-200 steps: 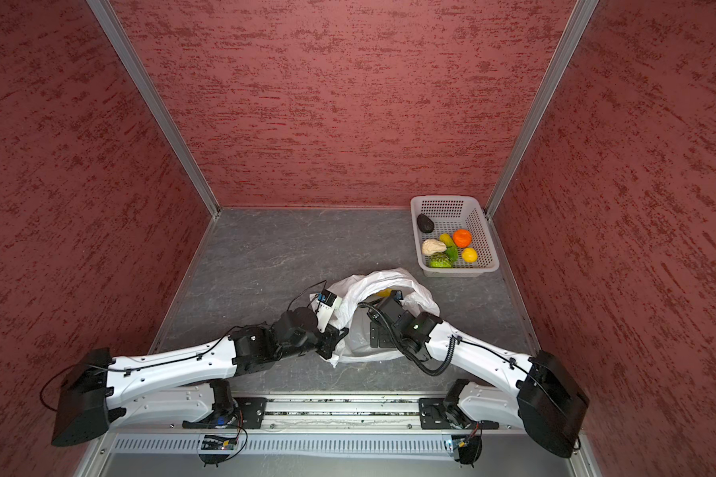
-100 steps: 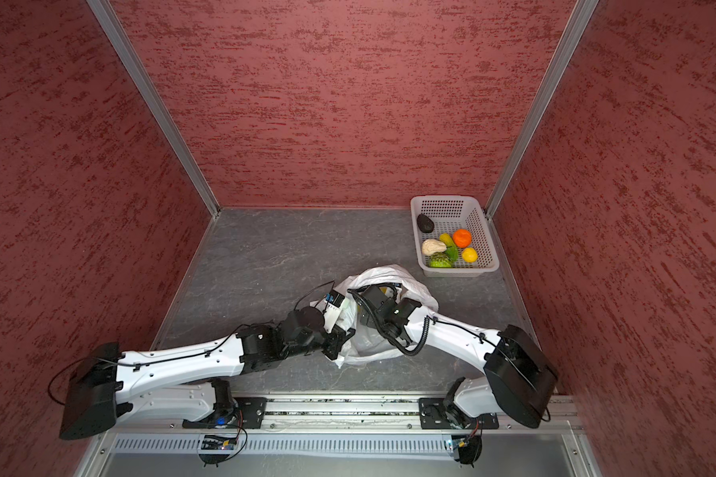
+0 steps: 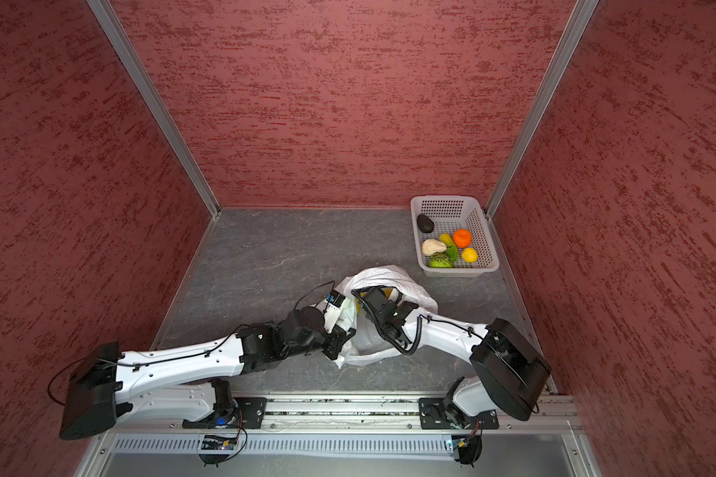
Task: Untie the knot of the plastic bag and take out the fruit
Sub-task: Pick up the fruit from the plastic bag.
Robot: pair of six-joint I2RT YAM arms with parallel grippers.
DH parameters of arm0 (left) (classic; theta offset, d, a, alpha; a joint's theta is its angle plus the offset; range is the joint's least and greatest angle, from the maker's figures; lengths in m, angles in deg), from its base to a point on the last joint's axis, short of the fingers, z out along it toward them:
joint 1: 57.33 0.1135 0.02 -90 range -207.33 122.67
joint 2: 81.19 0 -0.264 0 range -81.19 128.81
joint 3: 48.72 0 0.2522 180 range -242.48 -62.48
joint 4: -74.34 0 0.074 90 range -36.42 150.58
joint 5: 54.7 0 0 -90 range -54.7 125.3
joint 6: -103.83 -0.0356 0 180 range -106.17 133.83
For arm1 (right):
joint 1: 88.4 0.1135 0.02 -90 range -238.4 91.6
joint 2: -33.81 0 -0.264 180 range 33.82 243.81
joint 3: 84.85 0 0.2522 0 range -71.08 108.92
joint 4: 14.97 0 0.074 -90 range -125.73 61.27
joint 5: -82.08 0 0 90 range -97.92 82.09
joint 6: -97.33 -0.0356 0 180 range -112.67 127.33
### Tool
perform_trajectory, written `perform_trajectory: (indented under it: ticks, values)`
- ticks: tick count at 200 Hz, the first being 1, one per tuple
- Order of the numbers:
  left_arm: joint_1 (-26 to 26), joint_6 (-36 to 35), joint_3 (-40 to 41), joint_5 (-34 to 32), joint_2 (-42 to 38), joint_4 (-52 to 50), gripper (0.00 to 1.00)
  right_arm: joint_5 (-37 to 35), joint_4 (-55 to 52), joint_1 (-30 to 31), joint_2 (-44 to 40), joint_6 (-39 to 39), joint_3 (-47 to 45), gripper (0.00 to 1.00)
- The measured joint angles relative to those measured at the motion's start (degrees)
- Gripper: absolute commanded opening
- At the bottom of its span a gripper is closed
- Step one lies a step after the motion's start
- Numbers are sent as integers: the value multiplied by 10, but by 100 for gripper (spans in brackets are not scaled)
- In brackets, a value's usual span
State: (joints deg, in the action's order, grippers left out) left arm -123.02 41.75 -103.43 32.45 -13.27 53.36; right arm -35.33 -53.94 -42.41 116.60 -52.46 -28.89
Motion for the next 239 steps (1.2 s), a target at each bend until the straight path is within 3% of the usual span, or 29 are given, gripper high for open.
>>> perform_trajectory:
  ticks: [104,161,239]
  values:
    - [2,-4,0,0,-4,1,0,-1,72,-4,19,35,-9,50]
    - [5,-3,0,0,-9,5,0,18,77,-4,14,59,-9,42]
    - [18,-1,0,-2,-13,9,0,100,73,-3,-34,93,5,38]
